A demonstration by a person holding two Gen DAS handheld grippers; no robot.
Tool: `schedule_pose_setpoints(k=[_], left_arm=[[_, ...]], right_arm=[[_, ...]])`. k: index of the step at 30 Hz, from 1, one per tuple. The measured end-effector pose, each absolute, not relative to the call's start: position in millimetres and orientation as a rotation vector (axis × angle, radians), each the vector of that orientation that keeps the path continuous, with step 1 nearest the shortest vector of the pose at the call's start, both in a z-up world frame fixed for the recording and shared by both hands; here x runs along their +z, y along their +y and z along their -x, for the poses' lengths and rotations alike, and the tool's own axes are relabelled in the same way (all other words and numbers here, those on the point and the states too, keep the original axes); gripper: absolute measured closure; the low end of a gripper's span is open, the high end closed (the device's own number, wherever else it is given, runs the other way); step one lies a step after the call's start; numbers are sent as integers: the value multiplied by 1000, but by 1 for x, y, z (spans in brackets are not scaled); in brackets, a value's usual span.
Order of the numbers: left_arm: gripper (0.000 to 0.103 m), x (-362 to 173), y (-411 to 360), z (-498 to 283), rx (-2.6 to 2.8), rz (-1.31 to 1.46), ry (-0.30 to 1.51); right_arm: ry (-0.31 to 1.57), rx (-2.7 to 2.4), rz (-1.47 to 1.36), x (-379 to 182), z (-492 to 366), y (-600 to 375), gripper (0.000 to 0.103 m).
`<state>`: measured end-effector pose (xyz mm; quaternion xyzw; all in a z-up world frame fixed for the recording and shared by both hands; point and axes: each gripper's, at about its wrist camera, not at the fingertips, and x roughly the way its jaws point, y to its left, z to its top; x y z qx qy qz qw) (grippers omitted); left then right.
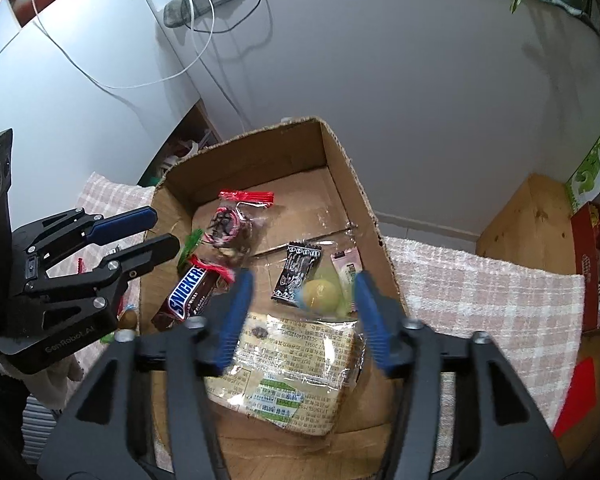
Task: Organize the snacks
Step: 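Open both tools to drop the candies into the box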
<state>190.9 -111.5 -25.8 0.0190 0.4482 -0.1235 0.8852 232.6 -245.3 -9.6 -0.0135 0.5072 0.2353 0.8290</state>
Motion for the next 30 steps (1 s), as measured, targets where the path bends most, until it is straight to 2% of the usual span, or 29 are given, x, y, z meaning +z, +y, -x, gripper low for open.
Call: schedule_pose_setpoints(k=[14, 30], left_arm=[[68, -6, -107, -166, -255, -27, 893], [68, 23, -78, -95, -237, 20, 834]], right_arm=[[1049, 483, 51, 17, -199, -245, 45], [1024, 535, 58, 37, -112, -221, 43]])
